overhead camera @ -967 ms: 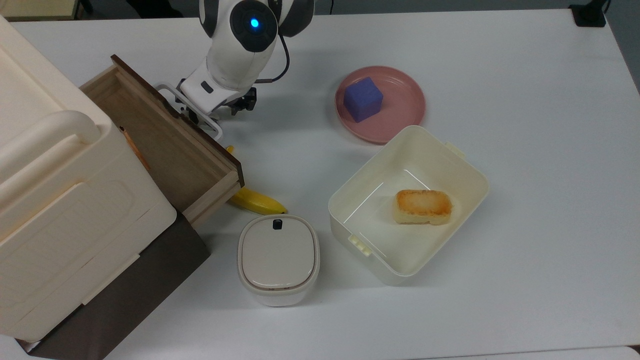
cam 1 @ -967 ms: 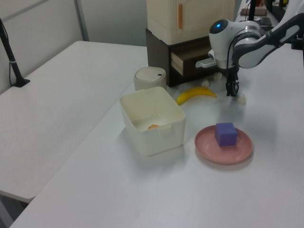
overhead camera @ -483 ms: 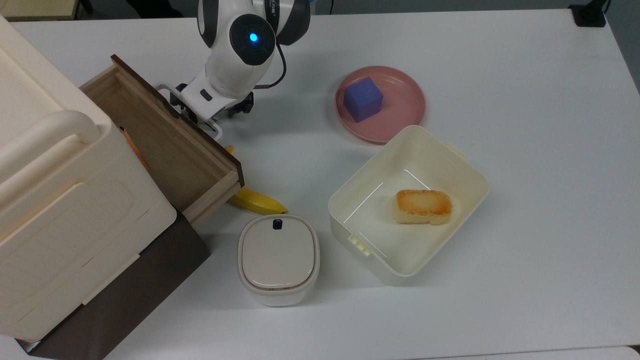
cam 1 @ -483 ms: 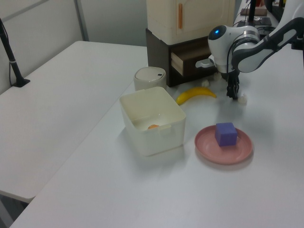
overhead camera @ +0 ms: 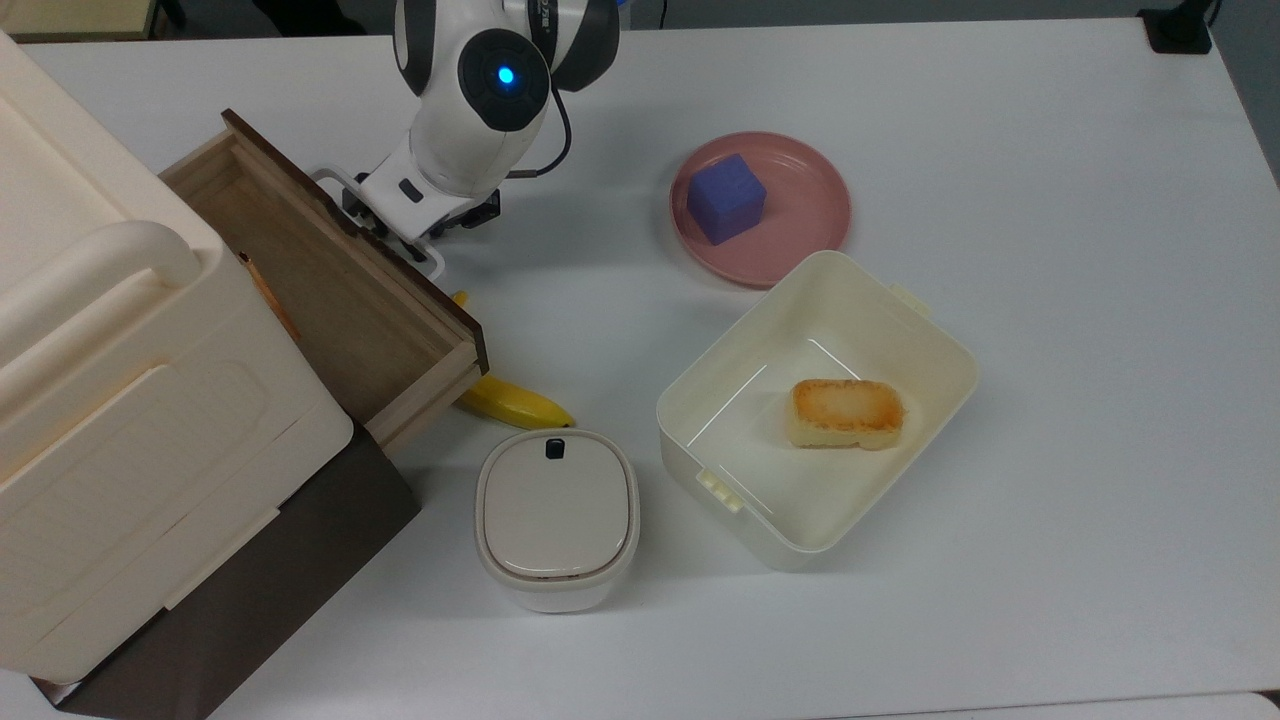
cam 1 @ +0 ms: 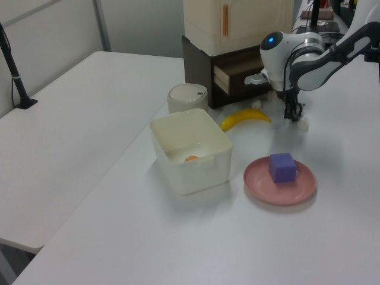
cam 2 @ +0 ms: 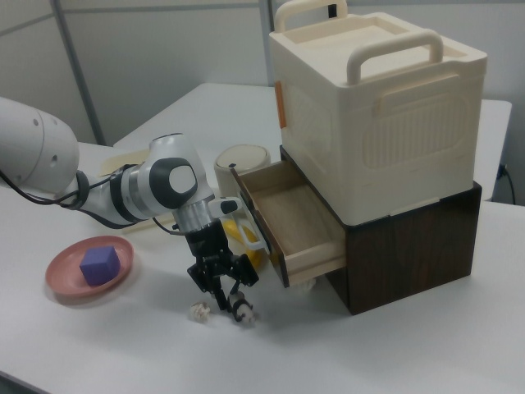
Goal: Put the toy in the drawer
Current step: 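Close the gripper on the panda toy, then lift the panda toy up off the table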
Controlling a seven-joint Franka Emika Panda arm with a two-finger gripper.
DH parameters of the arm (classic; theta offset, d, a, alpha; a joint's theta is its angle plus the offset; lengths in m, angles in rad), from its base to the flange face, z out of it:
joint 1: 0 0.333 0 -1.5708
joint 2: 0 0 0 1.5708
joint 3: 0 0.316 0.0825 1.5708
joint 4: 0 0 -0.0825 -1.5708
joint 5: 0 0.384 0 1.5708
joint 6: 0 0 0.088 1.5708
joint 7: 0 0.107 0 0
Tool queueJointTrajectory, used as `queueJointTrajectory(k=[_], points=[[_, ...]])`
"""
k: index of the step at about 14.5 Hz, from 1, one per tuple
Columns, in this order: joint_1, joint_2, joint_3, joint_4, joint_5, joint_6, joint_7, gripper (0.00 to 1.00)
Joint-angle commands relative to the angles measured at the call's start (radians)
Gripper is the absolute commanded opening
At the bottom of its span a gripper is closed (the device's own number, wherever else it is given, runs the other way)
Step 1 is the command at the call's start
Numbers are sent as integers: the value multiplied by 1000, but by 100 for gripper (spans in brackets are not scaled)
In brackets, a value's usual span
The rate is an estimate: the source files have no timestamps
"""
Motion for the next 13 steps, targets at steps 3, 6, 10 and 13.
queueJointTrajectory(k=[3,6,10,13], points=[[17,-20,29,-17,-13,20,92,20],[15,-33,84,-17,-12,-35,144,16],[15,-85,113,-13,-7,-129,167,100],[-8,-143,113,-14,-6,-178,169,100]])
